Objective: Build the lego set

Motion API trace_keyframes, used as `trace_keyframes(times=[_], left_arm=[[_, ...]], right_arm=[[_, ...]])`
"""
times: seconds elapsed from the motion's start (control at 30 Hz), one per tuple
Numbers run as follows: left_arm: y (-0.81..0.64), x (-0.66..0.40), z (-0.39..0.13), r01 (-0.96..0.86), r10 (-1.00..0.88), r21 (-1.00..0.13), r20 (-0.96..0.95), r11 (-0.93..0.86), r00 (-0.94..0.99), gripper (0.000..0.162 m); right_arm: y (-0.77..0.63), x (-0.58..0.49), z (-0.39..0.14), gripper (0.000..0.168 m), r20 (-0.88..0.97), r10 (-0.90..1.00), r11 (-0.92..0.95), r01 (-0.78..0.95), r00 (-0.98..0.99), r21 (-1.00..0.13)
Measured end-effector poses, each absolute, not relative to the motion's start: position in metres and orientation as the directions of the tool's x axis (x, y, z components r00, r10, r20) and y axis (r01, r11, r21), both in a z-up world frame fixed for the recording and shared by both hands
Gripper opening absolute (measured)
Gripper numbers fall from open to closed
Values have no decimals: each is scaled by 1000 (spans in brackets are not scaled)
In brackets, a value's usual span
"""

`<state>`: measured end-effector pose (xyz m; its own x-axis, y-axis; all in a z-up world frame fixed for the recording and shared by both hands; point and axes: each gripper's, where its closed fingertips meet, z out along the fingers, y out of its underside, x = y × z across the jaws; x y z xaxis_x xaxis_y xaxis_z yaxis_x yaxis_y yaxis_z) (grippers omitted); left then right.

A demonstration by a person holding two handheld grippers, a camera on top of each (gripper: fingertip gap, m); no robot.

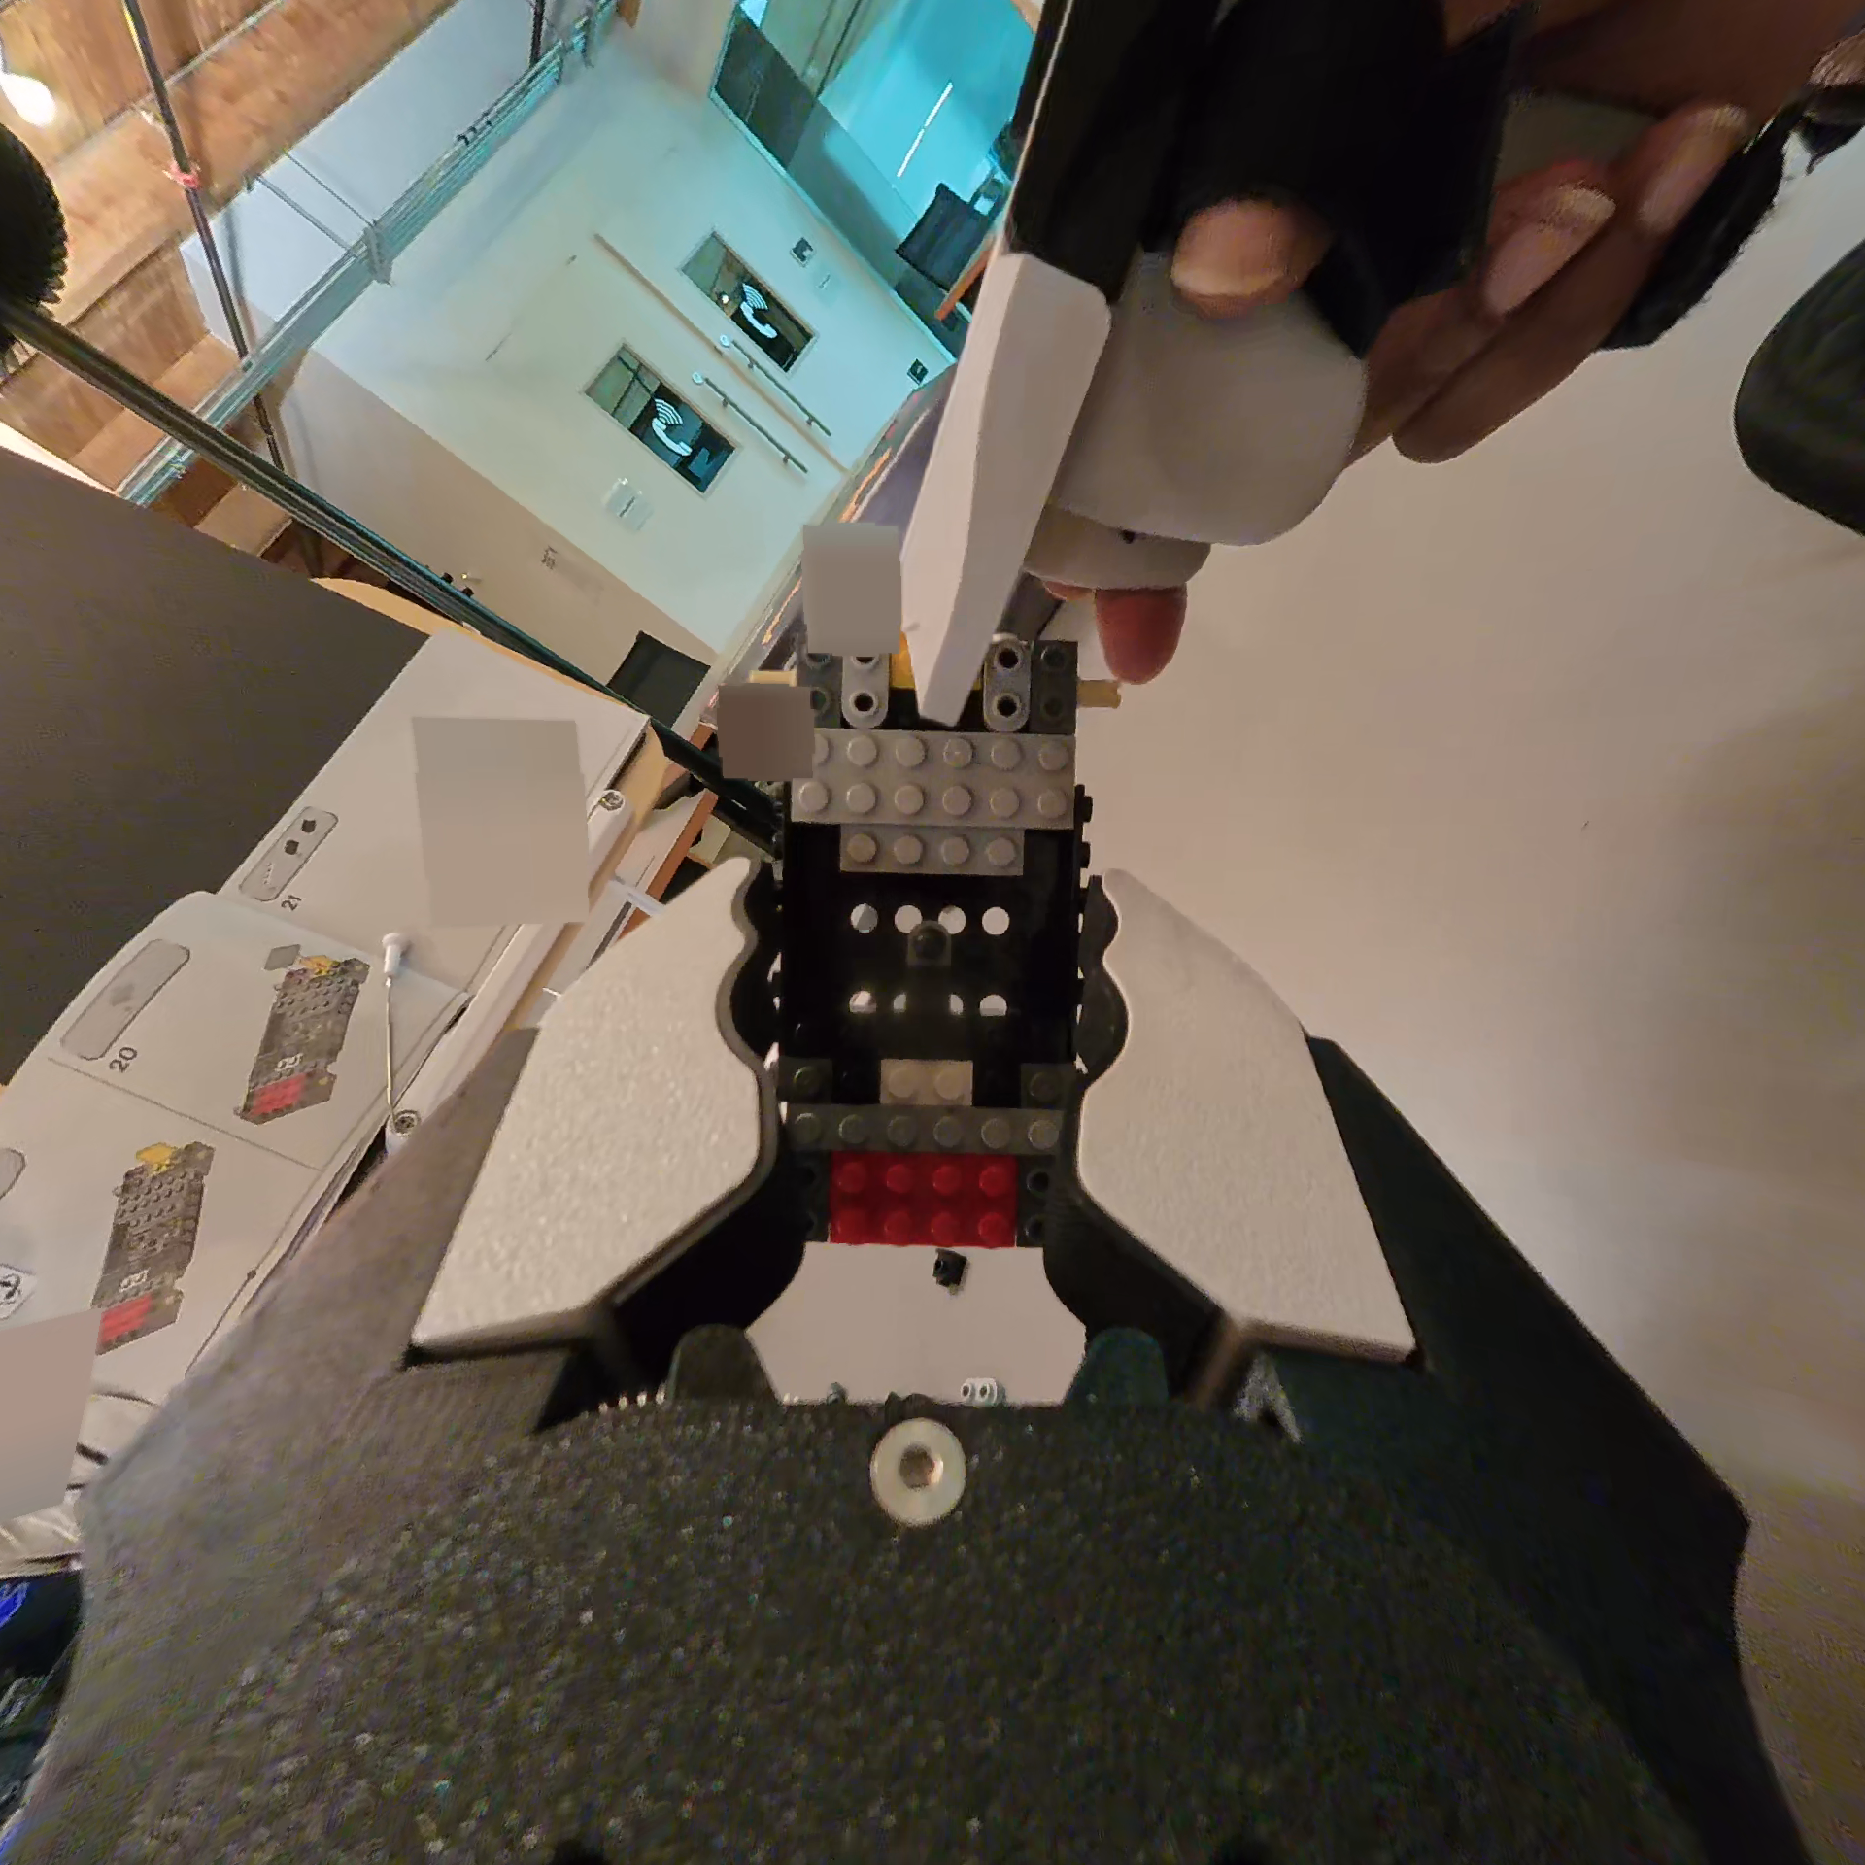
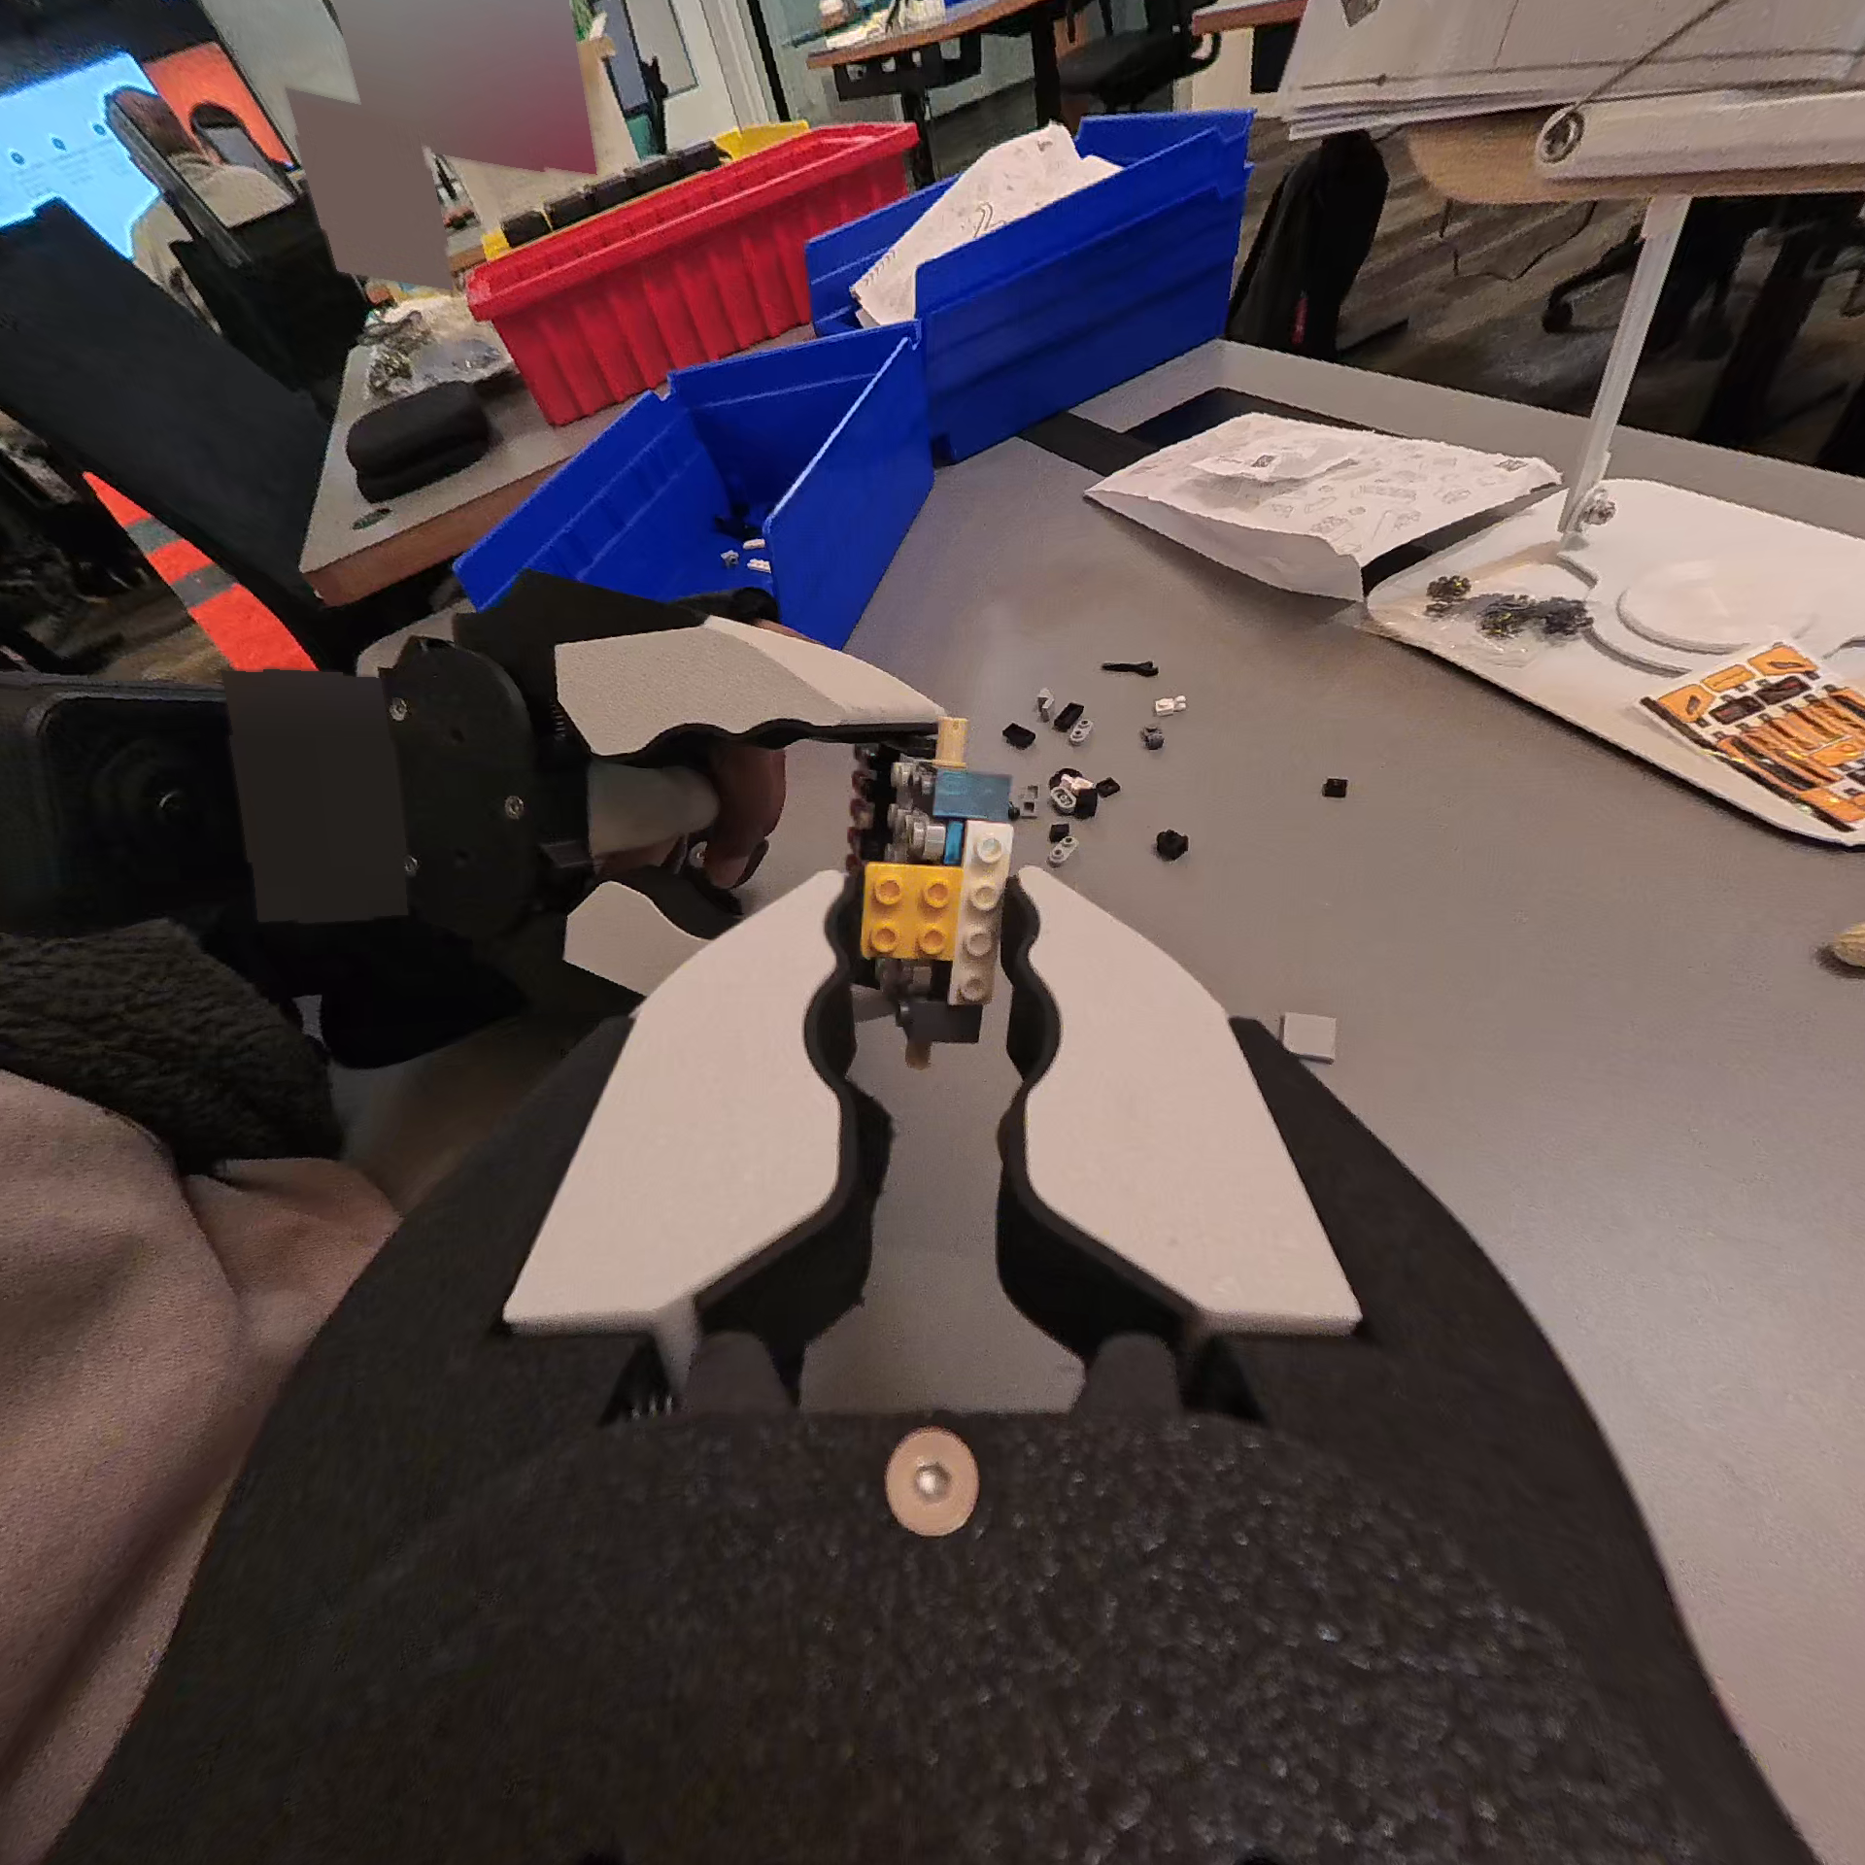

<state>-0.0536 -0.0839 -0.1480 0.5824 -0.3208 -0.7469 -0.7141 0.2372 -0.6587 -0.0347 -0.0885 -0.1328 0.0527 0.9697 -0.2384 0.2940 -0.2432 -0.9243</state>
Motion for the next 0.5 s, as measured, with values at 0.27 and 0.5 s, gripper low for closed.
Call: trace_keyframes(times=[0.27,0.5], left_arm=[[-84,-51,-155,-717,-353,-667,-733,206,581,57],[-84,-52,-156,-708,-361,-682,-717,185,596,57]], right_arm=[[-87,-32,-140,25,-282,957,-289,298,67,-910],[-85,-35,-140,25,-297,952,-304,305,70,-902]])
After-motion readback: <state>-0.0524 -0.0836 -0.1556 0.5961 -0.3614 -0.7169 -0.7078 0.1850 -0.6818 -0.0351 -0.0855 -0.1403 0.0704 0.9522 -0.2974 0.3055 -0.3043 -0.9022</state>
